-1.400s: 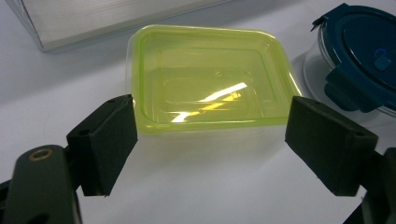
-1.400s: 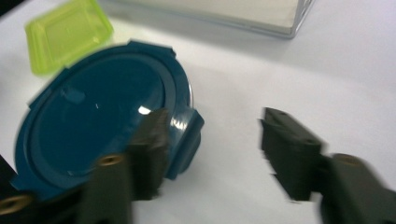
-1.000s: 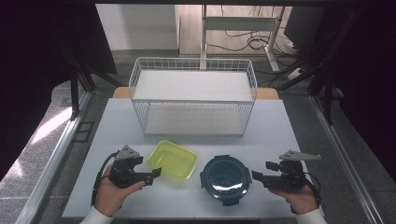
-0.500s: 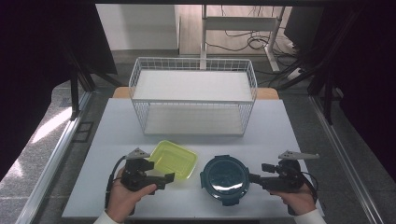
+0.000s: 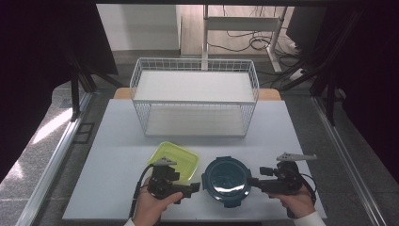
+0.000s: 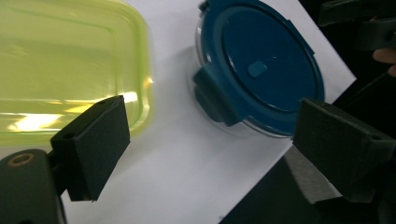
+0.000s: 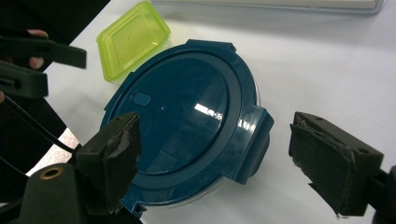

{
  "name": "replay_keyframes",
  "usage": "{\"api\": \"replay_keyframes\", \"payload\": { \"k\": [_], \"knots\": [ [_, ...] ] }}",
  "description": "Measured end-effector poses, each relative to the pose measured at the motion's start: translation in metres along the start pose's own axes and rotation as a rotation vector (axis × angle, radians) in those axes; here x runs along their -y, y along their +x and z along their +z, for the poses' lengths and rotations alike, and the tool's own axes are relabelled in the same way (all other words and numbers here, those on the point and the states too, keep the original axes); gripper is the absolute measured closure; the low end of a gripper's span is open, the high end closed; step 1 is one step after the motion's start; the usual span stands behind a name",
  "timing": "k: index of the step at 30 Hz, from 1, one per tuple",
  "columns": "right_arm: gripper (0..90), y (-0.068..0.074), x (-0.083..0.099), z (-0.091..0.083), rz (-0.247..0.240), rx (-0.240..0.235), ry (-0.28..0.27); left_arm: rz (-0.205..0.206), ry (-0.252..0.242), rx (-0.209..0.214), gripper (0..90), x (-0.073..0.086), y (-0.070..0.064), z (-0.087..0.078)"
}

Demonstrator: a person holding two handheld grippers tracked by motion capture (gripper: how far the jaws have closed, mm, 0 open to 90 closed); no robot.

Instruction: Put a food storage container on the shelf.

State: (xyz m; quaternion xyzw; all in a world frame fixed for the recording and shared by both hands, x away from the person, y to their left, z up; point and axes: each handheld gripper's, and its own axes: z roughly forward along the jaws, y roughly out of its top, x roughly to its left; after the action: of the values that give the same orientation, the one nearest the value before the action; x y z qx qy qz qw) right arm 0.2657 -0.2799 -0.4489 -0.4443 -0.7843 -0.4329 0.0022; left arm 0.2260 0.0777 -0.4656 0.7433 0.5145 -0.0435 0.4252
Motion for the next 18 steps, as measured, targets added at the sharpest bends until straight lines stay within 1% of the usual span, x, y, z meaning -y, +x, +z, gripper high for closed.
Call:
{"api": "replay_keyframes", "payload": {
  "k": [1,2,3,5,6,7,9,11,15,18],
  "knots": [
    [16.7,-0.001,0.0,0.001,0.007,-0.002,0.001,-0.024,0.009,0.02,11.8,0.001,-0.002,0.006],
    [16.7,-0.001,0.0,0.001,0.007,-0.002,0.001,-0.024,0.009,0.02,12.0,0.001,-0.002,0.006],
    [16.7,-0.002,0.0,0.001,0.011,-0.005,0.002,-0.041,0.014,0.035,12.0,0.001,-0.003,0.01],
    [16.1,-0.003,0.0,0.004,0.032,-0.022,0.004,-0.059,0.025,0.048,12.5,0.002,-0.006,0.017],
    [16.1,-0.003,0.0,0.004,0.032,-0.022,0.004,-0.059,0.025,0.048,12.5,0.002,-0.006,0.017],
    [15.6,-0.004,0.0,0.006,0.038,-0.026,0.012,-0.086,0.031,0.075,12.5,0.001,-0.007,0.021],
    [15.4,-0.004,0.0,0.008,0.045,-0.028,0.019,-0.09,0.034,0.074,12.6,0.001,-0.008,0.023],
    [15.1,-0.005,-0.001,0.009,0.049,-0.027,0.028,-0.084,0.038,0.065,12.8,0.001,-0.009,0.026],
    [14.1,-0.007,0.0,0.011,0.062,-0.027,0.041,-0.109,0.056,0.087,12.8,0.001,-0.009,0.032],
    [13.5,-0.007,0.0,0.012,0.072,-0.035,0.047,-0.121,0.058,0.098,12.8,0.002,-0.009,0.034]
  ]
}}
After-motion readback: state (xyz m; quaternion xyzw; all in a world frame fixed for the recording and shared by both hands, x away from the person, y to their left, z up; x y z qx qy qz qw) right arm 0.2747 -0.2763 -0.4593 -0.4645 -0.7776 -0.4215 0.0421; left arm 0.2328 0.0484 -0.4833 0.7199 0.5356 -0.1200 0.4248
